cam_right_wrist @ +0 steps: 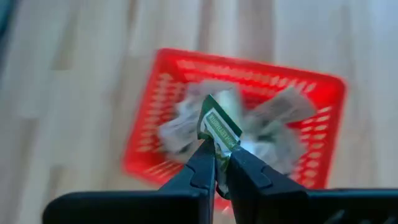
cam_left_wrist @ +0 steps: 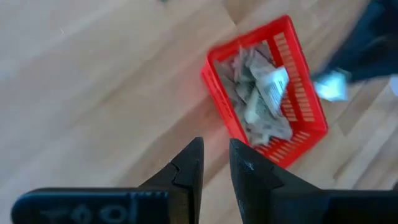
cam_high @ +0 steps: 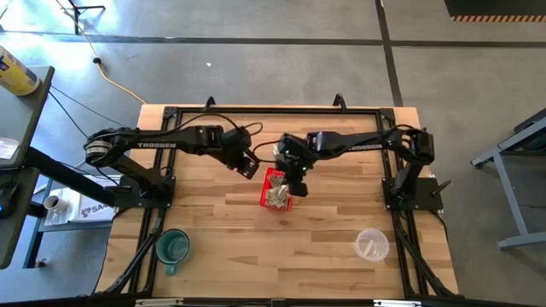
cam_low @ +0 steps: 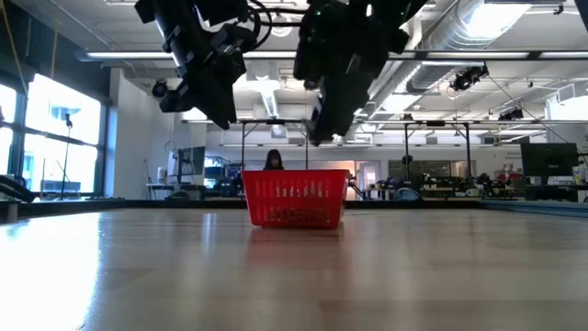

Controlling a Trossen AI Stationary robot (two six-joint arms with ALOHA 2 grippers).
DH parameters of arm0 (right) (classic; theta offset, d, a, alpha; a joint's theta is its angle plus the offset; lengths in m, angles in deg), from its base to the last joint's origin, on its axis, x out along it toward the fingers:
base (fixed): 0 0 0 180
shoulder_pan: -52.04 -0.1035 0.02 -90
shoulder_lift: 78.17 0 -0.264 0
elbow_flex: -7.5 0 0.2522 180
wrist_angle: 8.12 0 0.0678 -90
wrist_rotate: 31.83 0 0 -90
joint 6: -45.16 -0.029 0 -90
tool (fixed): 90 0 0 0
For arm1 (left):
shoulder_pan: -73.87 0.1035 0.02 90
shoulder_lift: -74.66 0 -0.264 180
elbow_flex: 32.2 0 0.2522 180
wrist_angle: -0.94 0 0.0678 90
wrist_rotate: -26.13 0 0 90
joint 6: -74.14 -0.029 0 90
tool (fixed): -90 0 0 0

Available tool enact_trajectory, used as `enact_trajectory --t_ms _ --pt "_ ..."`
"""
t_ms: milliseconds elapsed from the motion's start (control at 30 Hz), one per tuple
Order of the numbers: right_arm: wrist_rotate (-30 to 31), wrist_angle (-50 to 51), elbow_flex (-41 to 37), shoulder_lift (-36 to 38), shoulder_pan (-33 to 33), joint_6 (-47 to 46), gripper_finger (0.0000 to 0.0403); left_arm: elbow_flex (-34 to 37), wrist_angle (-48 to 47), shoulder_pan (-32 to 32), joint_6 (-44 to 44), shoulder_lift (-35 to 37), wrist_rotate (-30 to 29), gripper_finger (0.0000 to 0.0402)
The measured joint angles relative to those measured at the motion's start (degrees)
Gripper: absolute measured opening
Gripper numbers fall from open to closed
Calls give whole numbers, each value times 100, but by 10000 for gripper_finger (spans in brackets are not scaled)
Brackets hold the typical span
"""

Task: Pick and place items into bin
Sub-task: Put the right green stevia packet into the bin, then put the left white stevia packet into the bin

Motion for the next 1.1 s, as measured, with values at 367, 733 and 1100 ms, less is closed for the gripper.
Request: enact_trajectory --t_ms 367,733,1100 --pt "1180 557 -1 15 -40 216 191 0 554 -530 439 -2 -188 111" --pt "2896 1773 -1 1105 340 193 299 -17 2081 887 -930 -648 339 111" --pt "3844 2359 2 2167 680 -930 301 -1130 1761 1227 -1818 -2400 276 179"
